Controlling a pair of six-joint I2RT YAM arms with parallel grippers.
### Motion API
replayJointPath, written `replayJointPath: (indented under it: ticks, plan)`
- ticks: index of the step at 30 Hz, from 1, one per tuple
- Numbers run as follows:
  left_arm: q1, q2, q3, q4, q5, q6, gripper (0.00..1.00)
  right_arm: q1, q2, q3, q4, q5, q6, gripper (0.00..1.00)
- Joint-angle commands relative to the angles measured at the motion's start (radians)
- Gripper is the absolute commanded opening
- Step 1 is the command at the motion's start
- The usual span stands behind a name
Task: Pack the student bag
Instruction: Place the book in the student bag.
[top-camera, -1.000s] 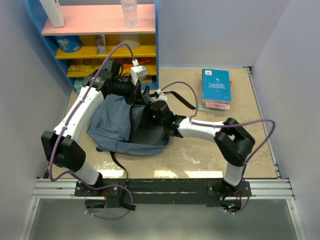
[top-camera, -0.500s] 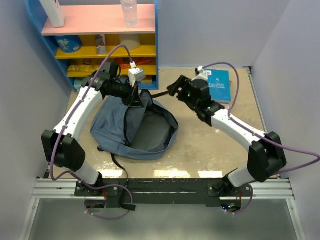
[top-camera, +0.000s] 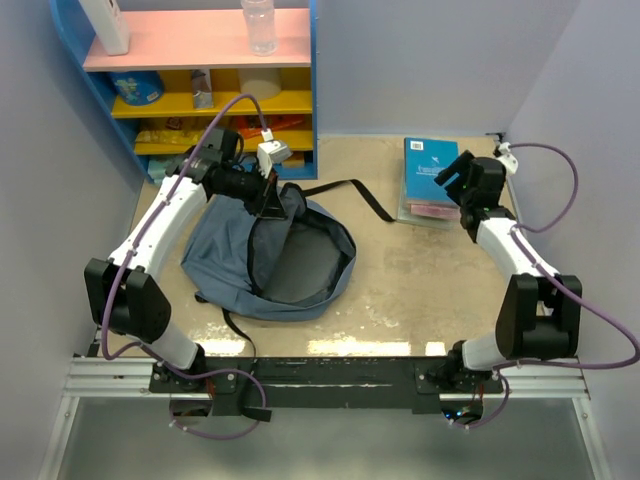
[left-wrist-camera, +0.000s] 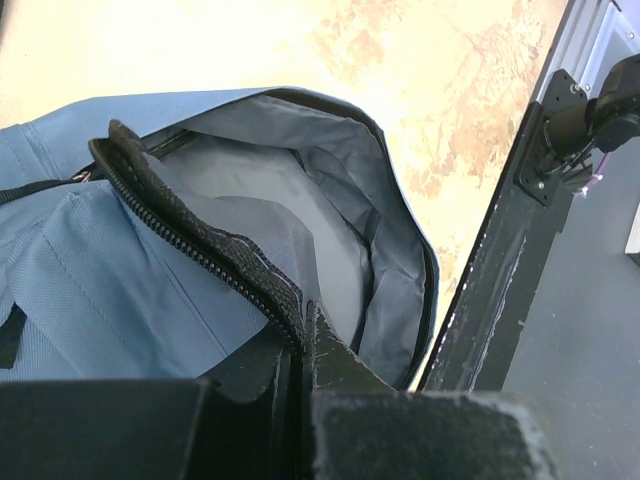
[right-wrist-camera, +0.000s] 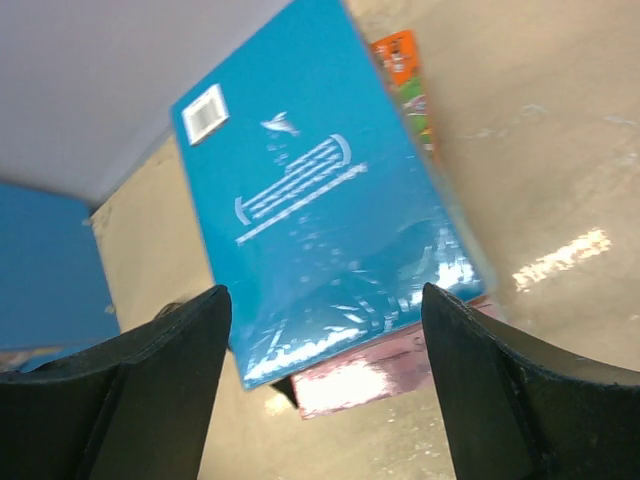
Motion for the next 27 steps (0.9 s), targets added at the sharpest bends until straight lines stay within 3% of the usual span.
replayJointPath:
  ticks: [1, 5, 11, 17, 20, 21, 23, 24, 27]
  plan:
    - [0.005, -0.006, -0.01, 0.003, 0.019, 0.032, 0.0, -0.065, 0.01, -0.016, 0.004, -0.012, -0.012, 0.81]
    - [0.005, -0.009, -0.013, -0.003, 0.022, 0.044, 0.0, -0.121, 0.04, -0.042, 0.053, -0.057, 0.004, 0.83]
    - [0.005, -0.012, -0.007, -0.016, 0.021, 0.057, 0.0, -0.138, 0.218, 0.059, 0.015, -0.089, -0.006, 0.84]
    - [0.005, -0.009, -0.01, -0.016, 0.013, 0.063, 0.0, -0.14, 0.287, 0.07, 0.048, -0.146, 0.029, 0.74]
    - [0.005, -0.005, -0.011, -0.014, 0.01, 0.063, 0.0, -0.141, 0.263, 0.027, 0.079, -0.132, 0.061, 0.53]
    - [0.005, -0.003, -0.011, -0.014, 0.01, 0.061, 0.0, -0.149, 0.258, 0.007, 0.087, -0.13, 0.072, 0.36]
    - [0.005, -0.002, -0.013, -0.013, 0.007, 0.063, 0.0, -0.161, 0.252, -0.008, 0.084, -0.123, 0.104, 0.16]
    - [0.005, -0.002, -0.013, -0.013, 0.007, 0.063, 0.0, -0.177, 0.245, -0.025, 0.084, -0.12, 0.115, 0.0]
    - [0.005, 0.0, -0.01, -0.013, 0.007, 0.06, 0.0, -0.216, 0.206, -0.078, 0.108, -0.121, 0.159, 0.0]
